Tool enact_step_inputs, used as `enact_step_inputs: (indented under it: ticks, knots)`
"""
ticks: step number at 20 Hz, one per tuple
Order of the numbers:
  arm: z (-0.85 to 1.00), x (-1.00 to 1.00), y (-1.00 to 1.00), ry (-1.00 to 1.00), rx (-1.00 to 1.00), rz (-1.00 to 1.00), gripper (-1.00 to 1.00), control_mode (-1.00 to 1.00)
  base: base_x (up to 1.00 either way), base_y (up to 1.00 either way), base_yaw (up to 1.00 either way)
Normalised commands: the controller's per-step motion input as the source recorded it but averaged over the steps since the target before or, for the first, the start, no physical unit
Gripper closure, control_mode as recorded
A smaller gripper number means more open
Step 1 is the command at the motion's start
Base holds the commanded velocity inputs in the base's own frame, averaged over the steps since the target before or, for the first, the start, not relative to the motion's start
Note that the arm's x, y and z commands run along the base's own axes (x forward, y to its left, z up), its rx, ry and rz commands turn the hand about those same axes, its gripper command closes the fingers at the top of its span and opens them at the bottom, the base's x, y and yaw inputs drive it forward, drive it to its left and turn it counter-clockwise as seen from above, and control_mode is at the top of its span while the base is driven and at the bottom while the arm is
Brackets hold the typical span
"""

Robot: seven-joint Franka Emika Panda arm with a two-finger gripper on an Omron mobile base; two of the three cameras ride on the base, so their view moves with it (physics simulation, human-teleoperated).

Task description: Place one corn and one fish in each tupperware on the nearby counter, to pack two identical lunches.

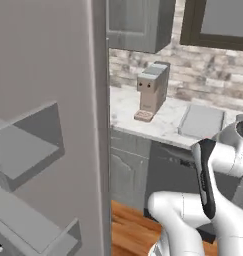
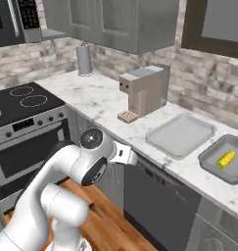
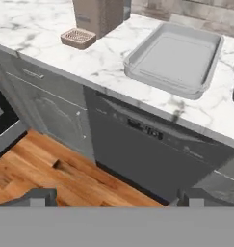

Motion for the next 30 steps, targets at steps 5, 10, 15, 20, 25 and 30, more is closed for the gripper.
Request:
enact_step_inputs:
  ticks: [5, 10, 15, 20, 25, 30]
  knots:
    - [0.00, 0.00, 0.00, 0.00, 0.00, 0.00, -1.00, 1.00, -0.52, 0.01, 0.80]
    - [0.00, 0.00, 0.00, 0.00, 0.00, 0.00, -1.00, 1.00, -0.89, 0.02, 0.65]
    - [0.00, 0.00, 0.00, 0.00, 0.00, 0.00, -1.00, 1.00, -0.96, 0.32, 0.51]
    - [0.00, 0.00, 0.00, 0.00, 0.00, 0.00, -1.00, 1.00, -0.93, 0.86, 0.29]
    - [0.00, 0.00, 0.00, 0.00, 0.00, 0.00, -1.00, 1.00, -0.49, 1.00, 0.00]
    - [0.00, 0.00, 0.00, 0.00, 0.00, 0.00, -1.00, 1.00, 0.02, 1.00, 0.00]
